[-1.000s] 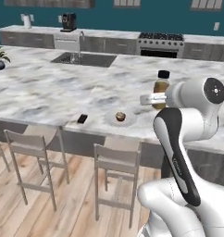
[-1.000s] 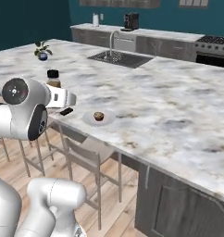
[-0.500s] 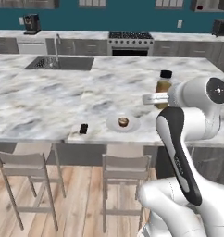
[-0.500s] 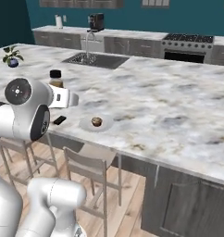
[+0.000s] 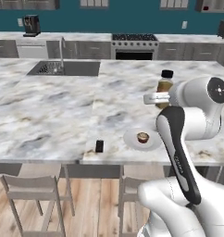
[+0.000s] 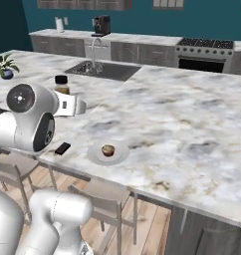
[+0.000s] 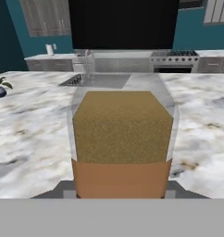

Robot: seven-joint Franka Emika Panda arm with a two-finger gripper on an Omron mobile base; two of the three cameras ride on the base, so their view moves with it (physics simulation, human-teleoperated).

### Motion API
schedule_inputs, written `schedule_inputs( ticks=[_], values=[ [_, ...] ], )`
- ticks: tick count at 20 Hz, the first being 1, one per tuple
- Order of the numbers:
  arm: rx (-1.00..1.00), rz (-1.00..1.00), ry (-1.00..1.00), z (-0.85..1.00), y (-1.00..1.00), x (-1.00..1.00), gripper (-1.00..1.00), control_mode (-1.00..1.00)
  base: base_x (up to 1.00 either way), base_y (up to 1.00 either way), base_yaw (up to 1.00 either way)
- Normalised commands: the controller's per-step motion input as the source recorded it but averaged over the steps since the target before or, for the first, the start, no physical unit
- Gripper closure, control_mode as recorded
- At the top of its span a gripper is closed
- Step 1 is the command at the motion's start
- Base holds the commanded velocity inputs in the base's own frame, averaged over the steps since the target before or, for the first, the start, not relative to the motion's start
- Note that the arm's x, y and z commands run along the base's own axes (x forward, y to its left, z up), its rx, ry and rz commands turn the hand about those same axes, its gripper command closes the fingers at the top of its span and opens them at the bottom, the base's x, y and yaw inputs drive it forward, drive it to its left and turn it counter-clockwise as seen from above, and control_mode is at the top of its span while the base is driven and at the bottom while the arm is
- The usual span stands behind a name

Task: Take the cinnamon bottle from the cabinet and place it on the dining table, next to the plate with the cupcake. Then take the chocolate from the dining counter and place it on the cupcake plate.

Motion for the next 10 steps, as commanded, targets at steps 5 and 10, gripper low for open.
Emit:
schedule_inputs(
  ticks=[5,10],
  values=[
    [0.0,0.0,0.0,0.0,0.0,0.0,1.0,1.0,0.56,0.01,0.05],
    [0.0,0.0,0.0,0.0,0.0,0.0,1.0,1.0,0.42,0.1,0.0]
  ],
)
